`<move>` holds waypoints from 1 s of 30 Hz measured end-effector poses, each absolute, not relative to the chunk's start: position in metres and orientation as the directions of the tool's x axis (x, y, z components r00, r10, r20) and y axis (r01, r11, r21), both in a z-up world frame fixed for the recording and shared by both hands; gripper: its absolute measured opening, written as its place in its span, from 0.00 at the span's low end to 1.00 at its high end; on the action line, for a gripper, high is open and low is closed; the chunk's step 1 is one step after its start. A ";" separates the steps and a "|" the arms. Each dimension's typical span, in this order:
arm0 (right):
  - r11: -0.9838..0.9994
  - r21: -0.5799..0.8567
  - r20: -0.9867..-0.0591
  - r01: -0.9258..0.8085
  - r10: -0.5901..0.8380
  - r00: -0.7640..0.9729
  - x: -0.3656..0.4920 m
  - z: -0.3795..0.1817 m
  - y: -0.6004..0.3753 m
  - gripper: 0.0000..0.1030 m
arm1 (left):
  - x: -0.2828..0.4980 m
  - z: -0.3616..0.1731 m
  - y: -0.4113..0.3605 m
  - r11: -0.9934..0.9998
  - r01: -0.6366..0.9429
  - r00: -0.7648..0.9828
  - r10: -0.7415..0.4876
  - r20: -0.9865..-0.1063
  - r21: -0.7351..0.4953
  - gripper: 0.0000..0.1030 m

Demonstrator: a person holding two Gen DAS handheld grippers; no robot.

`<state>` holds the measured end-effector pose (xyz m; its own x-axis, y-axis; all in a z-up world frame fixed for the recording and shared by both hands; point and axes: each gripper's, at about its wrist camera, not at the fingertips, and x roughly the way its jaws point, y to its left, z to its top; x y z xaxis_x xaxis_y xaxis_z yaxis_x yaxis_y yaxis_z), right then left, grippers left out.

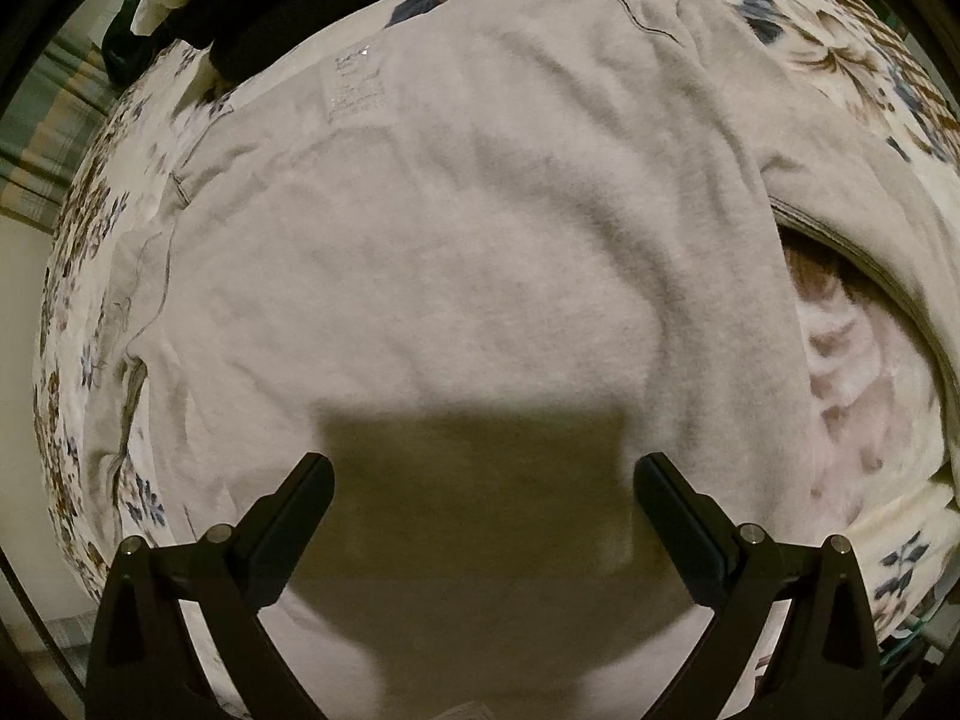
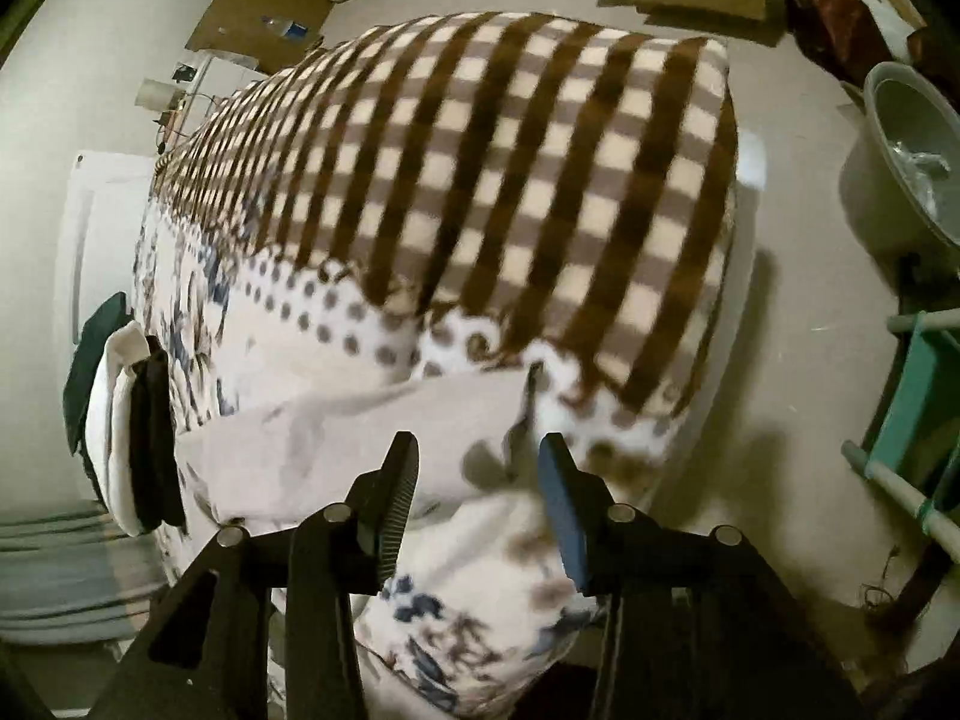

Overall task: Fold small clothes
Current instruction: 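Close the right gripper on the sleeve cuff of the beige shirt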

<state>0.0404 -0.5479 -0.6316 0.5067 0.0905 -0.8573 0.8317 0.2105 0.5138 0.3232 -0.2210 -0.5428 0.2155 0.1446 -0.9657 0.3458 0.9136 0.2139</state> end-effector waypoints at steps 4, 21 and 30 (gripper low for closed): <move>0.237 0.527 -0.850 0.816 0.150 0.505 0.056 -0.654 -0.550 0.45 | 0.320 -0.544 -0.222 0.908 0.356 0.225 0.147 -0.963 0.222 1.00; 0.240 0.660 -0.749 0.712 0.289 0.596 0.092 -0.670 -0.534 0.07 | 0.311 -0.542 -0.226 0.907 0.356 0.232 0.150 -0.961 0.227 1.00; 0.012 0.657 -0.741 0.754 0.195 0.643 0.024 -0.670 -0.552 0.08 | 0.309 -0.543 -0.223 0.911 0.348 0.225 0.149 -0.963 0.222 1.00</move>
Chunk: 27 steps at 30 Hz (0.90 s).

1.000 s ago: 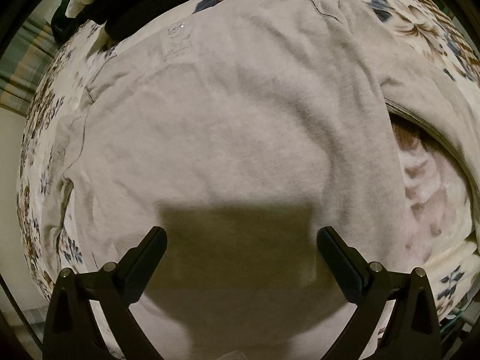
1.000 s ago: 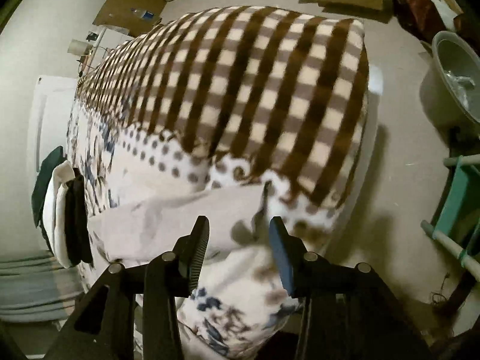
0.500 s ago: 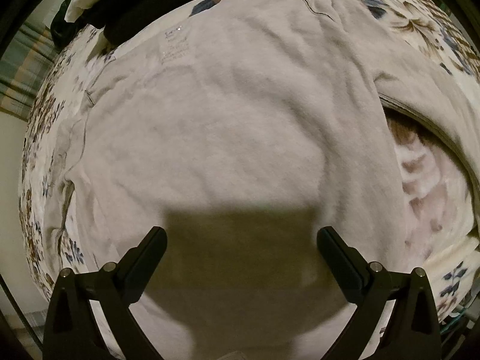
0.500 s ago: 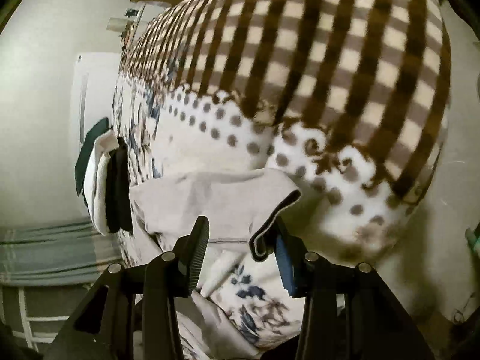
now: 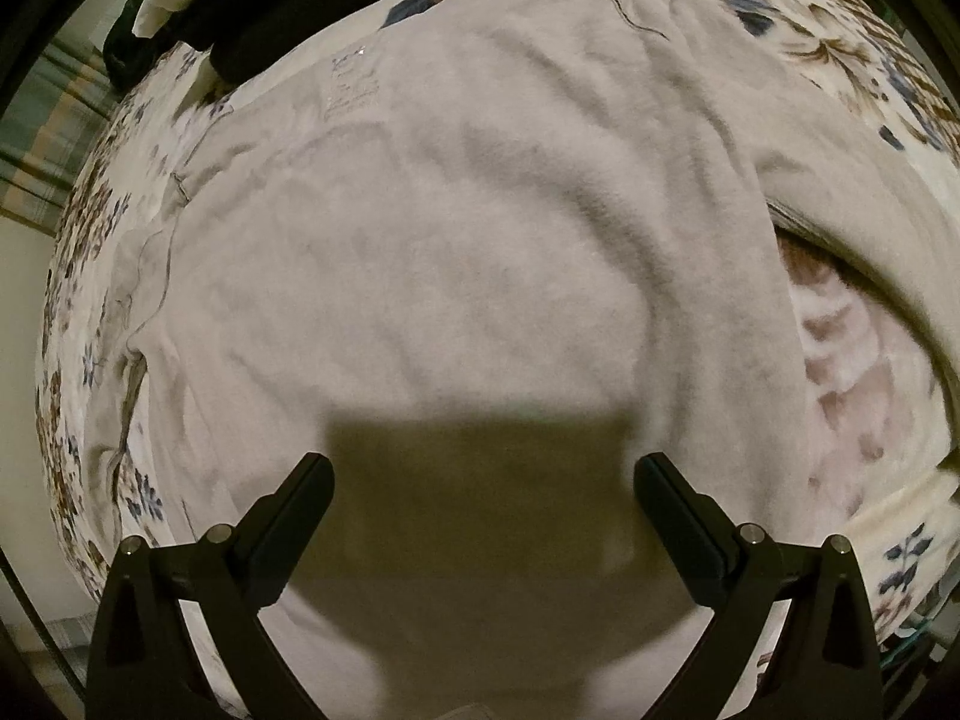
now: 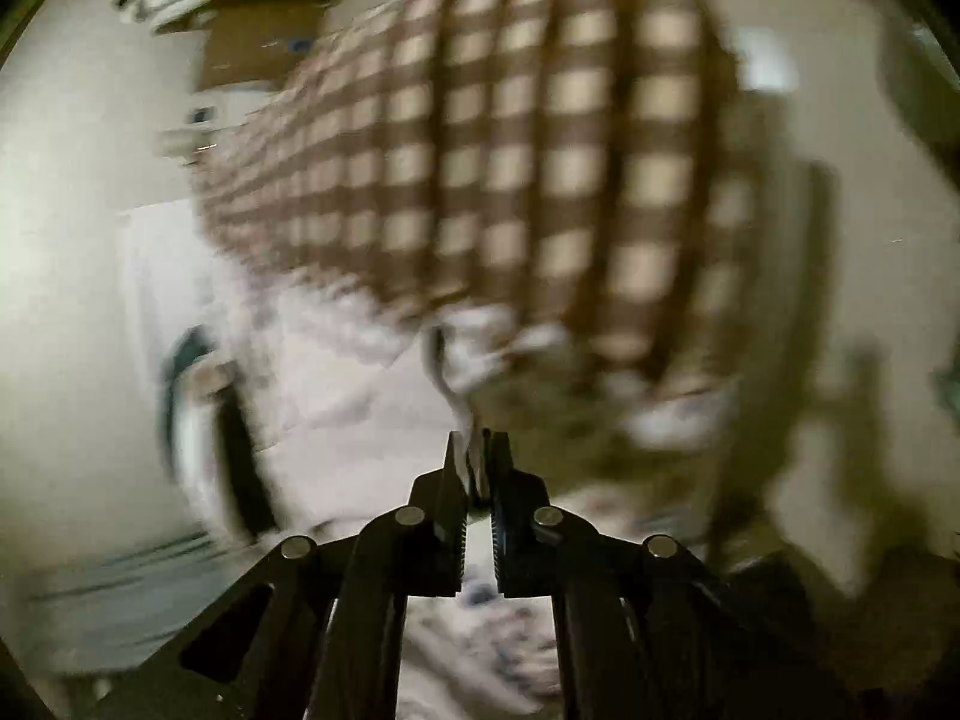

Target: Fold small clothes

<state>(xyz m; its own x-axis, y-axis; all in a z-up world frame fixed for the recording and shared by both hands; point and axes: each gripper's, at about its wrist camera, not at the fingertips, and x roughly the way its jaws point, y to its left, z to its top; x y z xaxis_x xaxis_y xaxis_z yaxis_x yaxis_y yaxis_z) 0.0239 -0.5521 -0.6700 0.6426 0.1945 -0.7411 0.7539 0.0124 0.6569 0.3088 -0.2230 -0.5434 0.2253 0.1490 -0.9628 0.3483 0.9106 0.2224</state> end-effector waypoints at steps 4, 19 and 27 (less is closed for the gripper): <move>0.001 0.547 -0.823 0.837 0.185 0.537 0.013 -0.674 -0.548 0.47 | 0.310 -0.543 -0.223 0.910 0.348 0.223 0.152 -0.963 0.224 1.00; -0.334 0.771 -0.575 0.543 0.003 0.818 0.070 -0.716 -0.469 0.47 | 0.320 -0.555 -0.214 0.927 0.322 0.168 0.142 -0.975 0.191 1.00; -0.269 0.764 -0.640 0.586 -0.198 0.743 0.060 -0.666 -0.474 0.06 | 0.327 -0.554 -0.191 0.937 0.314 0.154 0.109 -0.982 0.153 1.00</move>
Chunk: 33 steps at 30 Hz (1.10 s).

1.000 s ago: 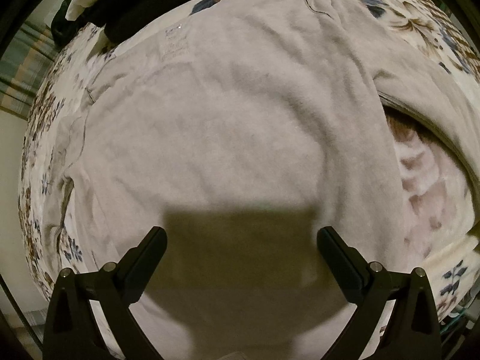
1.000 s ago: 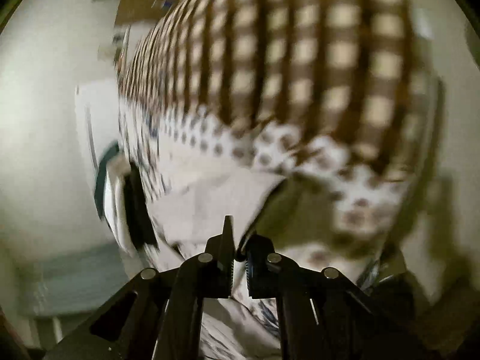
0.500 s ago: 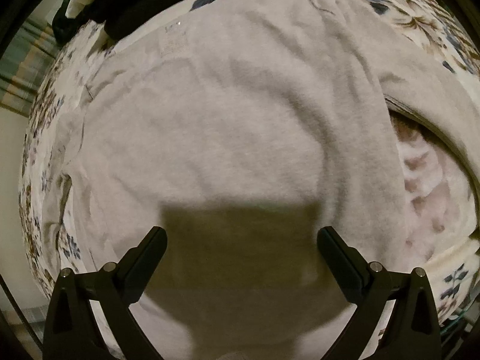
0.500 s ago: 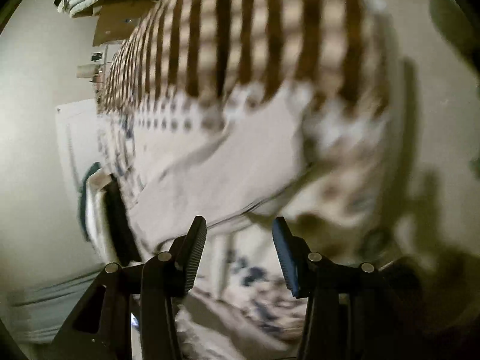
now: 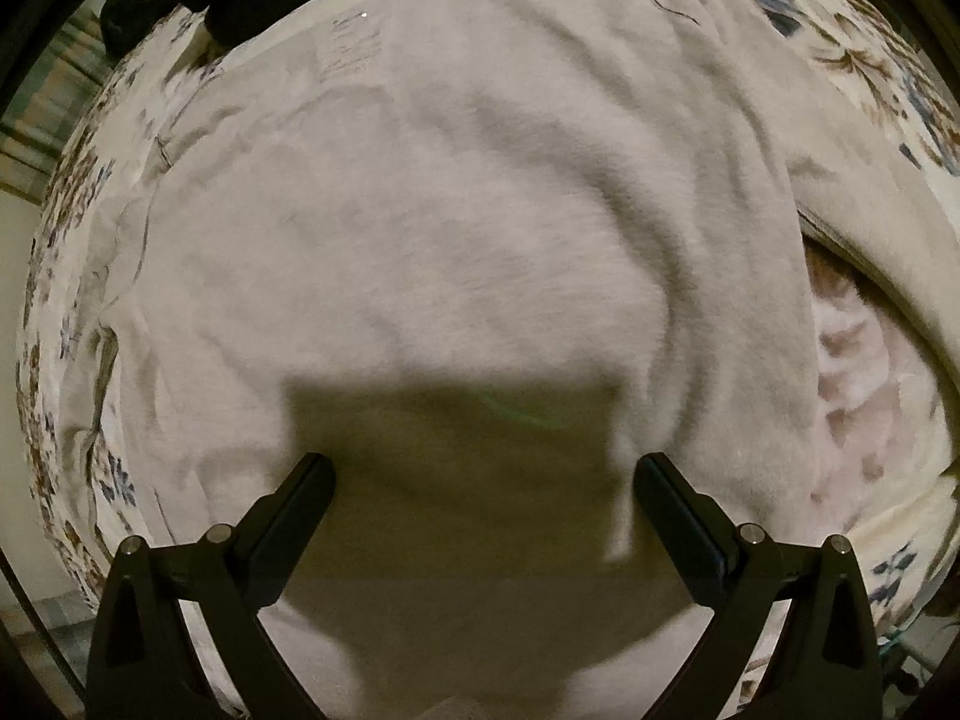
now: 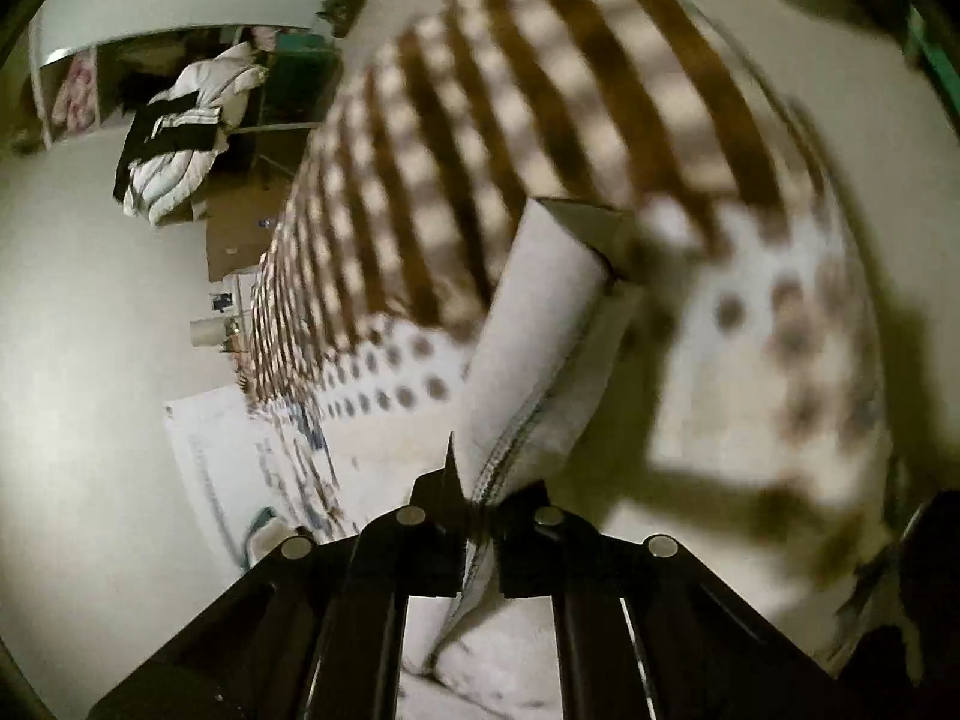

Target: Fold small clothes

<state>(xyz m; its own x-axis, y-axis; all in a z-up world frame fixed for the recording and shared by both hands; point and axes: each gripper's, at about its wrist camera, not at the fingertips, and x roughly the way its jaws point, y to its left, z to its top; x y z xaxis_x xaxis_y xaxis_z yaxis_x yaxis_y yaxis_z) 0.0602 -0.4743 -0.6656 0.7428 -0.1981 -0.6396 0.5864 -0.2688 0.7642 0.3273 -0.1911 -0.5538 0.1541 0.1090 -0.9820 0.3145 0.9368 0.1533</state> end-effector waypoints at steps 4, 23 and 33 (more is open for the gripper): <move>-0.048 0.721 -0.682 0.691 -0.219 0.697 0.090 -0.608 -0.482 0.06 | 0.336 -0.544 -0.170 0.947 0.296 0.152 0.083 -0.985 0.125 1.00; 0.948 0.286 -0.838 0.139 0.177 0.516 0.450 -0.551 -0.134 0.06 | 0.401 -0.512 0.100 0.975 -0.178 0.176 0.167 -0.970 0.135 1.00; 0.917 0.399 -0.897 0.011 0.388 0.212 0.459 -0.613 -0.061 0.52 | 0.397 -0.499 0.138 0.967 -0.236 0.172 0.135 -0.976 0.093 1.00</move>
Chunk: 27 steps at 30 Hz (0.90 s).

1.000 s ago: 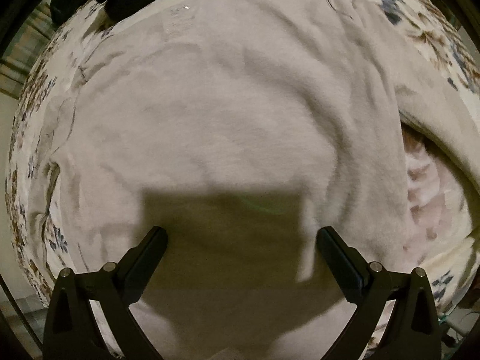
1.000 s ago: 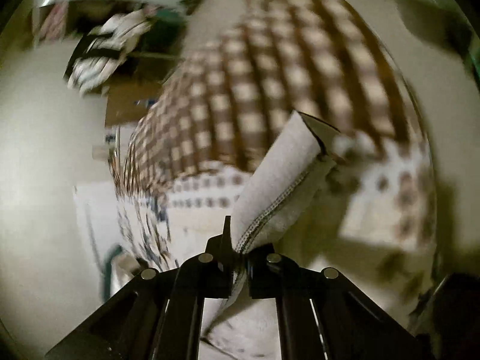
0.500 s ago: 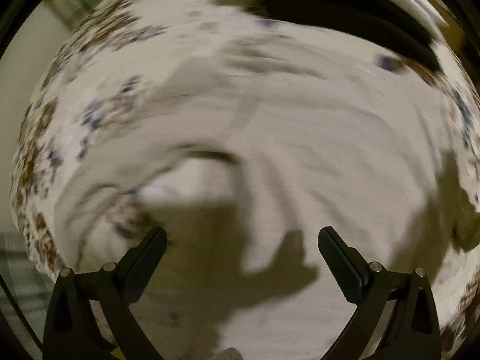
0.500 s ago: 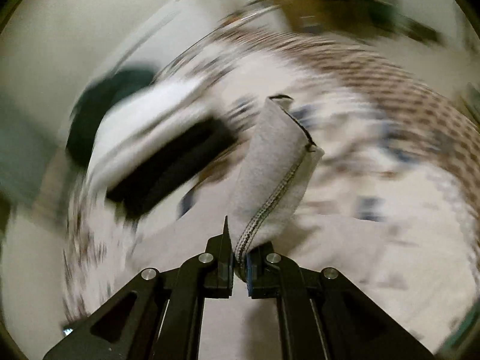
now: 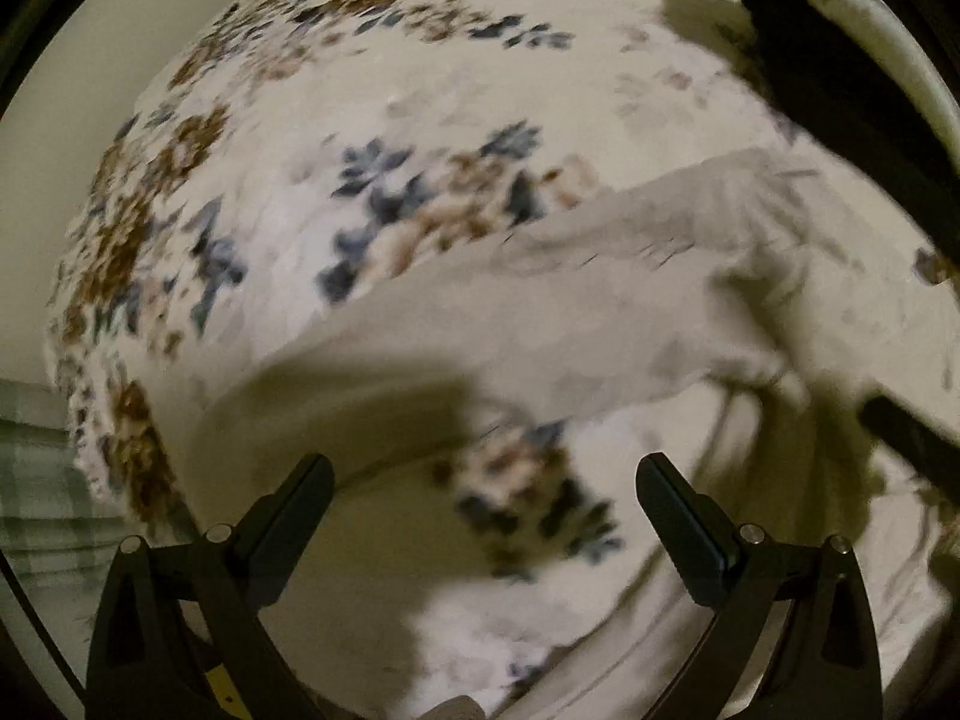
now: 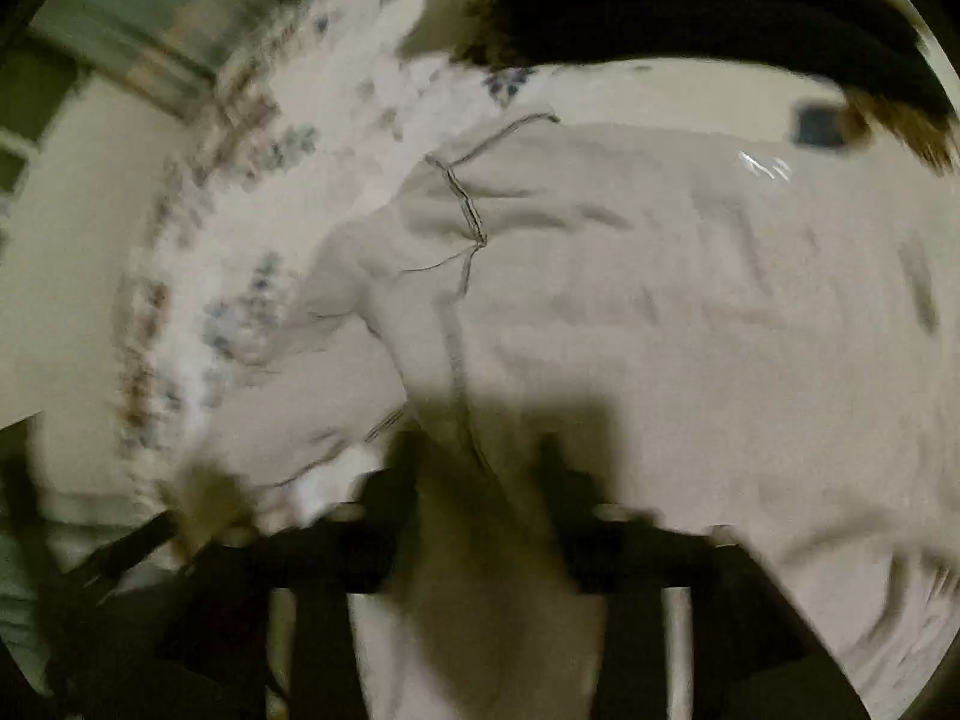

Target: Fold small clothes

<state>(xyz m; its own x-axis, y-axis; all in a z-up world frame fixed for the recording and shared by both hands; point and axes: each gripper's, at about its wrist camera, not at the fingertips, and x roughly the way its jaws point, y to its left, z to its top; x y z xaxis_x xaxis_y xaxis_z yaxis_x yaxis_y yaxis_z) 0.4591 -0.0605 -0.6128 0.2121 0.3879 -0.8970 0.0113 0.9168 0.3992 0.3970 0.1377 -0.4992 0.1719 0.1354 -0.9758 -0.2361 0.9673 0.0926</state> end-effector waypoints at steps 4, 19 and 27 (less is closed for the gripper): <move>0.824 0.479 -0.864 0.303 0.382 0.327 0.406 -0.583 -0.156 0.52 | 0.424 -0.488 0.105 0.984 -0.174 0.233 0.069 -0.970 0.028 1.00; 0.828 0.138 -0.988 0.543 0.077 0.134 0.352 -0.641 -0.267 0.52 | 0.468 -0.550 0.062 0.997 0.003 0.205 0.080 -0.975 0.083 1.00; 0.813 0.214 -0.965 0.542 0.090 0.246 0.359 -0.586 -0.264 0.54 | 0.432 -0.502 0.121 0.988 -0.152 0.222 0.045 -0.974 0.011 1.00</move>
<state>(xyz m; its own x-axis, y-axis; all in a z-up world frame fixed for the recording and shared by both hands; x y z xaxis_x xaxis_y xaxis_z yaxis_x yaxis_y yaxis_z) 0.3593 -0.2637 -0.5857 0.2457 0.0900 -0.9652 0.5418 0.8129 0.2138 0.4322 0.1215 -0.5016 0.2219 0.0452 -0.9740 -0.1519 0.9883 0.0113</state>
